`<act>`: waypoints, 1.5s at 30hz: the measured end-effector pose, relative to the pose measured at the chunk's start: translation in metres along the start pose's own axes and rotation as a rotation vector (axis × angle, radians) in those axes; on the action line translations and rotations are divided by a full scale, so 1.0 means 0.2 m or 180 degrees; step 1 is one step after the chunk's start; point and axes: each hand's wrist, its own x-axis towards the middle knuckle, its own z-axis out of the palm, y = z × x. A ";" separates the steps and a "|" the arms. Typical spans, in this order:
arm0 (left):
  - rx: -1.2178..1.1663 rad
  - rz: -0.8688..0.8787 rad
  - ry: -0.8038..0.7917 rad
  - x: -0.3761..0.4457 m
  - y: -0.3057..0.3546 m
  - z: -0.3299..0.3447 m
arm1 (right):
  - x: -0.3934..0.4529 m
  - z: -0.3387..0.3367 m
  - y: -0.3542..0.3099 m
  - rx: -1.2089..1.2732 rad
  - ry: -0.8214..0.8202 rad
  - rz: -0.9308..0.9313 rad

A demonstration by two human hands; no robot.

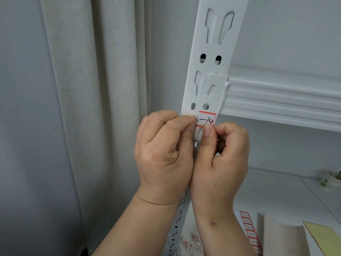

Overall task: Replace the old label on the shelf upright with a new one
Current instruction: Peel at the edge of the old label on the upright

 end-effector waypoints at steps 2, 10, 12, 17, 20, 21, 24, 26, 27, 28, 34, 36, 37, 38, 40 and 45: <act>-0.0007 -0.0038 -0.0007 0.00 0.01 0.00 | 0.00 0.00 0.00 0.0005 -0.0007 0.0036; -0.0219 -0.0655 -0.0141 -0.04 0.05 -0.03 | 0.00 -0.01 -0.01 -0.0052 -0.0041 0.0100; -0.0283 -0.0804 -0.0109 -0.07 0.06 -0.03 | 0.01 -0.01 -0.01 -0.0061 -0.0058 0.0103; -0.0393 -0.0756 0.0029 -0.05 0.07 -0.02 | 0.01 -0.02 -0.01 -0.0057 -0.0114 0.0078; -0.0272 -0.0658 0.0013 -0.04 0.05 -0.01 | 0.01 -0.02 0.00 -0.0074 -0.0116 0.0019; -0.0240 -0.0612 0.0012 -0.04 0.05 -0.01 | 0.01 -0.02 0.00 -0.0071 -0.0106 0.0001; -0.0200 -0.0496 0.0015 -0.05 0.04 -0.01 | 0.00 -0.01 0.00 -0.0063 -0.0073 -0.0031; -0.0180 -0.0443 0.0048 -0.05 0.04 -0.01 | 0.00 -0.01 0.01 -0.0043 -0.0056 -0.0042; -0.0172 -0.0426 0.0061 -0.05 0.04 -0.01 | 0.00 -0.01 0.01 -0.0032 -0.0049 -0.0050; -0.0179 -0.0421 0.0068 -0.05 0.04 -0.01 | 0.00 -0.01 0.01 -0.0022 -0.0043 -0.0056; -0.0418 -0.0705 0.0088 -0.04 0.06 0.00 | 0.00 0.01 0.02 0.0030 0.0023 -0.0057; -0.0541 -0.0914 0.0070 -0.04 0.08 0.00 | 0.00 0.01 0.01 0.0045 0.0021 -0.0031; -0.0589 -0.1005 0.0055 -0.05 0.08 0.00 | 0.00 0.01 0.01 0.0049 0.0022 -0.0024; -0.0626 -0.1076 0.0040 -0.05 0.09 0.00 | 0.00 0.01 0.01 0.0048 0.0029 -0.0022; -0.0702 -0.1182 0.0023 -0.04 0.09 0.00 | 0.00 0.02 0.00 0.0029 0.0043 -0.0025; -0.0841 -0.1365 -0.0029 -0.01 0.11 -0.01 | -0.01 0.02 0.00 0.0046 0.0037 -0.0027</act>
